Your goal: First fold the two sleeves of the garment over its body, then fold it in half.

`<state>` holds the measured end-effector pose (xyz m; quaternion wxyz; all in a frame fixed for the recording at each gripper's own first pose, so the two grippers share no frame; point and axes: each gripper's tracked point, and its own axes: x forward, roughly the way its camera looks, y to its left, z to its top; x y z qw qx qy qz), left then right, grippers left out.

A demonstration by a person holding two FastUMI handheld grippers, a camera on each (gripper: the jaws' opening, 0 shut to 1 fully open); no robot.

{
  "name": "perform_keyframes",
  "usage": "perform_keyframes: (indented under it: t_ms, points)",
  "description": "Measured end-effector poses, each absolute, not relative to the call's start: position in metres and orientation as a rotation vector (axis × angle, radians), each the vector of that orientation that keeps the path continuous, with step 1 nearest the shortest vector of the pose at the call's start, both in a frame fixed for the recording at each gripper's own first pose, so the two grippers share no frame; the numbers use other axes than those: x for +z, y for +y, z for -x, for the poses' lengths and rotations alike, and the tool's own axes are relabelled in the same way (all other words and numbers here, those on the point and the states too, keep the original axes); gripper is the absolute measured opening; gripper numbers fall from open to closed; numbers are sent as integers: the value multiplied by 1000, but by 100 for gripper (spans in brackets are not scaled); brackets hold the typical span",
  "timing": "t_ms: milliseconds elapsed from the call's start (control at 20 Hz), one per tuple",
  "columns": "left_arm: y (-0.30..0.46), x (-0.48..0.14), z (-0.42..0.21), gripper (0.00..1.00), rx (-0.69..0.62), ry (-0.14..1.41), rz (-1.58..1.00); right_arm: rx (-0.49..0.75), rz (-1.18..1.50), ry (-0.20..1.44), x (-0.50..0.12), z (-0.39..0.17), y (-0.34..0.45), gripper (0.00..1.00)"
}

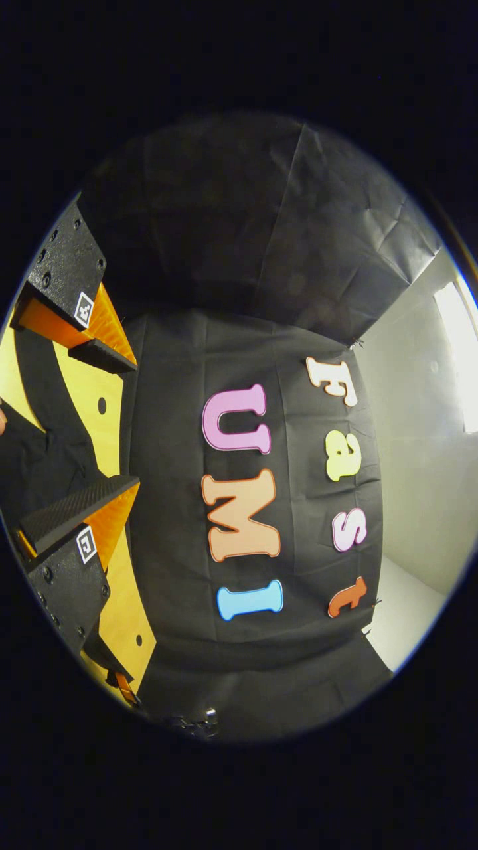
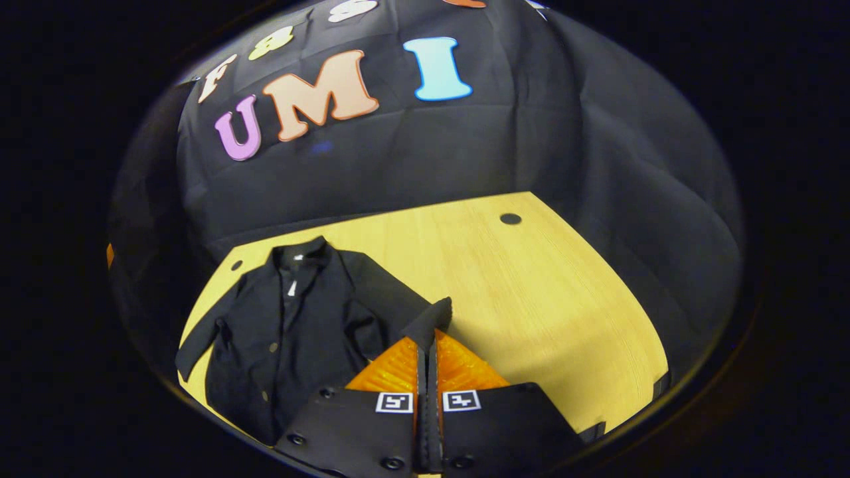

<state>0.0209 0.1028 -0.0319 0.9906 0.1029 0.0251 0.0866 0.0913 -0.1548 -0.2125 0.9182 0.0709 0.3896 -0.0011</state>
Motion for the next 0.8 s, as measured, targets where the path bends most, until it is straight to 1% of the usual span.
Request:
perform_keyframes:
  t_ms: [100,150,200,300,350,600,650,700,800]
  points:
    - [120,-32,-16,92,192,55,-202,29,-99,722,-180,-87,-155,2]
    - [128,-32,-14,92,200,56,-198,50,-82,664,-167,-87,-153,0]
    - [136,-32,-10,94,210,58,-194,70,-65,643,-154,-81,-153,2]
    - [151,-32,-5,94,227,62,-184,111,-25,587,-137,-77,-146,2]
    - [159,-31,-3,92,237,60,-181,132,-5,578,-130,-73,-143,2]
    - [199,-31,11,92,282,68,-179,223,7,547,-91,-63,-134,2]
    - [207,-31,13,94,291,73,-179,236,1,540,-81,-61,-132,2]
    - [215,-32,16,94,300,75,-180,248,0,529,-71,-61,-130,2]
    - [229,-32,22,94,318,80,-184,276,-5,517,-72,-62,-125,2]
